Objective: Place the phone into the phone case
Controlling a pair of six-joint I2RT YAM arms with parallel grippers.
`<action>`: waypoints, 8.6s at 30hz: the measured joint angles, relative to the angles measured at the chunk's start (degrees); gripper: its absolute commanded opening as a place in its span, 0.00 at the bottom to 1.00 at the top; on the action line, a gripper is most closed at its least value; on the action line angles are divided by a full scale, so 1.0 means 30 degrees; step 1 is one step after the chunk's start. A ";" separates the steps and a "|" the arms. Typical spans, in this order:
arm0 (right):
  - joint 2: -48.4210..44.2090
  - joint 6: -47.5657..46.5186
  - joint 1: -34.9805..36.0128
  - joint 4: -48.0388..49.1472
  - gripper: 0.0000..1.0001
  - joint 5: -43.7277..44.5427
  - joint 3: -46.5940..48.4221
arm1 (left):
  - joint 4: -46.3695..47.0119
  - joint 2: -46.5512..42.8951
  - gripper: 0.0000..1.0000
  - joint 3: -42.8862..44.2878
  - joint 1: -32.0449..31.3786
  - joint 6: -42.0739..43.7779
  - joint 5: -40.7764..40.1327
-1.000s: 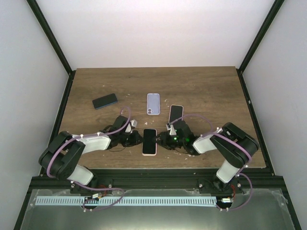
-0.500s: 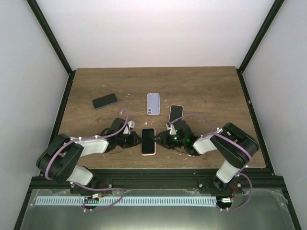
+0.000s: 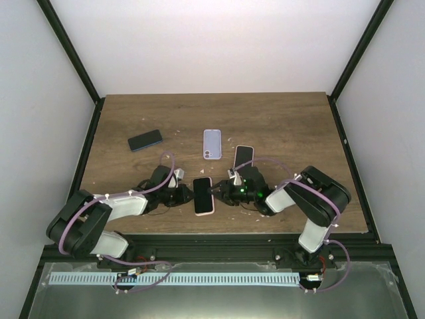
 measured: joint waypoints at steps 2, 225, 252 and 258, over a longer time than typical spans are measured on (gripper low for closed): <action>0.0401 0.0117 -0.0029 0.0029 0.51 -0.0044 0.0095 | 0.0015 0.0000 0.11 -0.0007 0.0000 0.0000 0.0000; -1.2524 0.0648 0.1843 -0.0641 0.09 0.2091 -0.1231 | 0.0386 -1.4098 0.52 -0.0627 0.0240 -0.6200 0.7235; -1.2721 -0.0612 0.1974 -0.1880 0.09 -0.0240 -0.2033 | -0.0911 -1.0805 0.48 0.1341 0.0277 -0.3745 0.6207; -1.2983 -0.1537 0.2004 -0.3315 0.09 -0.1180 -0.2033 | -0.1712 -1.0834 0.26 0.1851 0.0299 -0.3388 0.5158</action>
